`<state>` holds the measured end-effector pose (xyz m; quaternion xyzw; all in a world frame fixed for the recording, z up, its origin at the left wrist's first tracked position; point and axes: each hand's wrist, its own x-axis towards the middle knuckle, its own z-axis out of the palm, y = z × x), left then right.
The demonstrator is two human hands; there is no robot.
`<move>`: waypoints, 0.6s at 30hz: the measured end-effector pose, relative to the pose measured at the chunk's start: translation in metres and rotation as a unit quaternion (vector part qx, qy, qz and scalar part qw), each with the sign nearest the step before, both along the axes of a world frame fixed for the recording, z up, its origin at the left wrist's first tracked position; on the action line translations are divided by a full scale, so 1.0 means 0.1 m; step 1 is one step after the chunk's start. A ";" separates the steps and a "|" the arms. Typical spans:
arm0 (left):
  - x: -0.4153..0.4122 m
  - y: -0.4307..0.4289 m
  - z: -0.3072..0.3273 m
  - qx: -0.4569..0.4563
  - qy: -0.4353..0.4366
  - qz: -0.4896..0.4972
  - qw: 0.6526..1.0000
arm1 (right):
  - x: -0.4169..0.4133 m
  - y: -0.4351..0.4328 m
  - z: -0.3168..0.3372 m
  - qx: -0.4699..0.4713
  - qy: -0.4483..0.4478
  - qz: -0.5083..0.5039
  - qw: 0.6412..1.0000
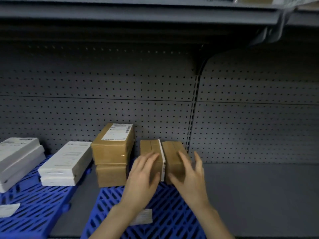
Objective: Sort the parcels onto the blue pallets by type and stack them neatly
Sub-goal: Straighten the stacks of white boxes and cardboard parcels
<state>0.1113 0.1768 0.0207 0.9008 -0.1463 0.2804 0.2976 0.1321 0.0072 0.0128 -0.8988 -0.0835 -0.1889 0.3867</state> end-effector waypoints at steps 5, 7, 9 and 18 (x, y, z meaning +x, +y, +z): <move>0.26 -0.12 -0.03 0.091 0.033 0.124 0.988 | 0.19 -0.07 -0.09 -0.032 0.024 0.053 0.998; 0.32 -0.13 -0.03 0.103 0.050 0.151 0.982 | 0.21 -0.08 -0.13 -0.031 0.024 0.064 0.997; 0.34 -0.14 -0.01 0.123 0.073 0.165 0.976 | 0.21 -0.12 -0.15 -0.030 0.019 0.073 0.997; 0.41 -0.25 -0.03 0.102 0.051 0.175 0.978 | 0.20 -0.27 -0.14 -0.003 0.033 0.102 0.994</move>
